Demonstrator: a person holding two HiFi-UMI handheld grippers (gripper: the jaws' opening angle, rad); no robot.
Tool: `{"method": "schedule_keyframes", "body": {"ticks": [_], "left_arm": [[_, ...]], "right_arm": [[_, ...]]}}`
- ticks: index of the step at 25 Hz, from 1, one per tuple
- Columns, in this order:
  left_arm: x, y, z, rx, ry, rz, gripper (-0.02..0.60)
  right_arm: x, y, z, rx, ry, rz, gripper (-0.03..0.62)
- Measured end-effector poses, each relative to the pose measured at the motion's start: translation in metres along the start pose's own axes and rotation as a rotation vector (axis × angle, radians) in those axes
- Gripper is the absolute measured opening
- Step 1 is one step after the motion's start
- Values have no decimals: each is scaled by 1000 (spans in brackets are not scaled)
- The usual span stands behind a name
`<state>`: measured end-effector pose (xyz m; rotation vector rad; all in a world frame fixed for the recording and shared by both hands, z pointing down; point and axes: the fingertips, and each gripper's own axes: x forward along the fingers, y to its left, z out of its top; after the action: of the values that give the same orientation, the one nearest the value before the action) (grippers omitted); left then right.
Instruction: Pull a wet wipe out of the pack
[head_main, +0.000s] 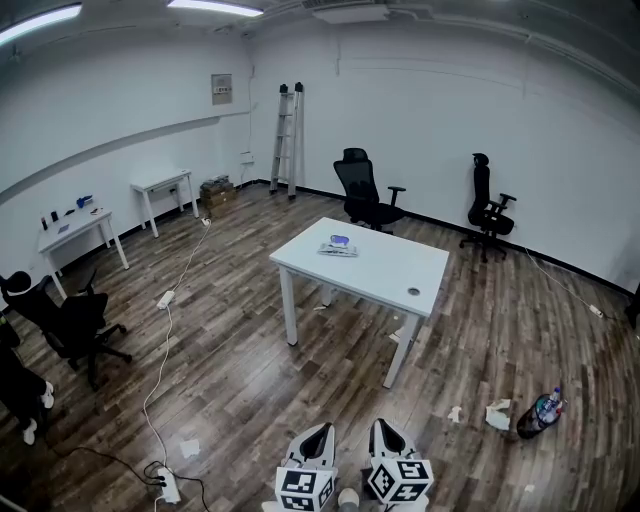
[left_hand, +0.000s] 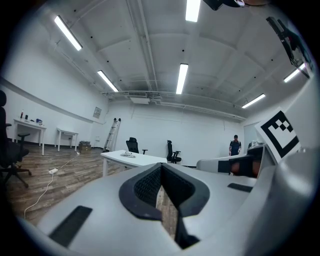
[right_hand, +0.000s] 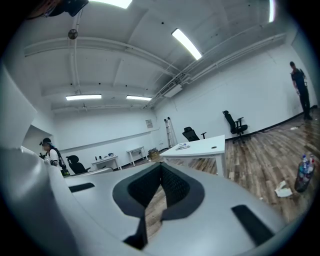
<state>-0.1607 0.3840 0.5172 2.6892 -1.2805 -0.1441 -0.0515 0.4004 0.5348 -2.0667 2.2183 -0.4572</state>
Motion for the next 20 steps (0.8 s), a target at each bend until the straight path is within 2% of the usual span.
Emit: {"method": "schedule_keyframes", "body": {"ticks": [11, 20], "left_arm": [[48, 10, -3, -4, 13, 22, -2], [94, 10, 5, 23, 12, 8, -2]], "right_arm": [[42, -28, 8, 3, 26, 4, 9], [74, -58, 26, 23, 31, -10, 9]]}}
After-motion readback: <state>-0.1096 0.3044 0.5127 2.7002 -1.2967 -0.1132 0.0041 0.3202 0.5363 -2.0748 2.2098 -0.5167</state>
